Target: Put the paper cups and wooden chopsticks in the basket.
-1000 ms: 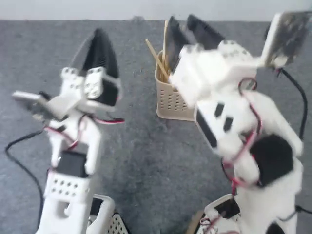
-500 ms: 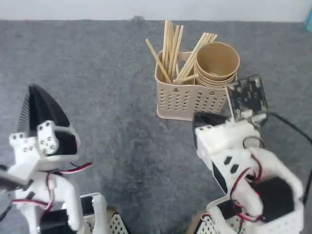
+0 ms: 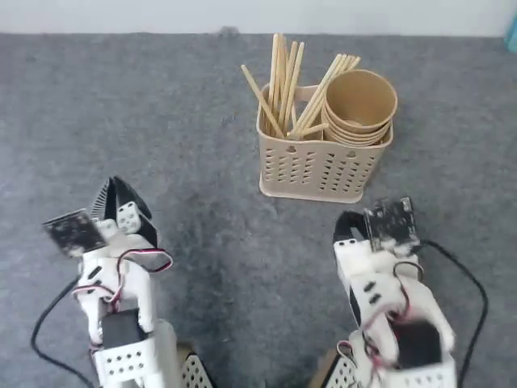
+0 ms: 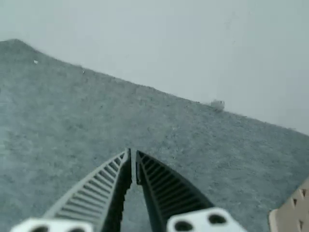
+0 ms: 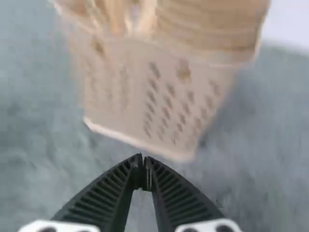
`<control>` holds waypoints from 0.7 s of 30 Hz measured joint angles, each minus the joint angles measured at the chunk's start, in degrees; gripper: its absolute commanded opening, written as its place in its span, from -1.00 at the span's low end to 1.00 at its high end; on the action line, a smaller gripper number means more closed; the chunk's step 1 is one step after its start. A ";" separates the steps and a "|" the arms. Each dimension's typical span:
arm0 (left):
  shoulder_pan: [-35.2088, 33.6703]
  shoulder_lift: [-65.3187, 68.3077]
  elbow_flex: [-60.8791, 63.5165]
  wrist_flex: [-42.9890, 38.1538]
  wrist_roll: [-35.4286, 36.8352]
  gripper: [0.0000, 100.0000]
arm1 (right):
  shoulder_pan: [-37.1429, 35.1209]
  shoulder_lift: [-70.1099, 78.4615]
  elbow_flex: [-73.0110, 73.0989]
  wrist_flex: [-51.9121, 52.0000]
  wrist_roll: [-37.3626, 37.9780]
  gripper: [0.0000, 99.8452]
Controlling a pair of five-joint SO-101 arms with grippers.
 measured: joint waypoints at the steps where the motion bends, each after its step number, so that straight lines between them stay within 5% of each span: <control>1: 0.09 0.00 0.44 -0.09 -2.02 -0.98 | 0.97 0.18 3.52 -0.70 0.00 -0.98; 9: 1.14 0.00 1.05 15.38 -12.84 -0.98 | 3.16 -0.18 18.64 -1.67 -4.48 -0.98; 13: 3.69 0.00 1.05 28.84 -13.63 -0.98 | 7.30 -0.44 18.99 -1.58 -8.09 -0.98; 21: 0.53 0.00 1.05 37.80 -13.36 -0.98 | 9.93 -0.44 19.43 7.65 -9.32 -0.98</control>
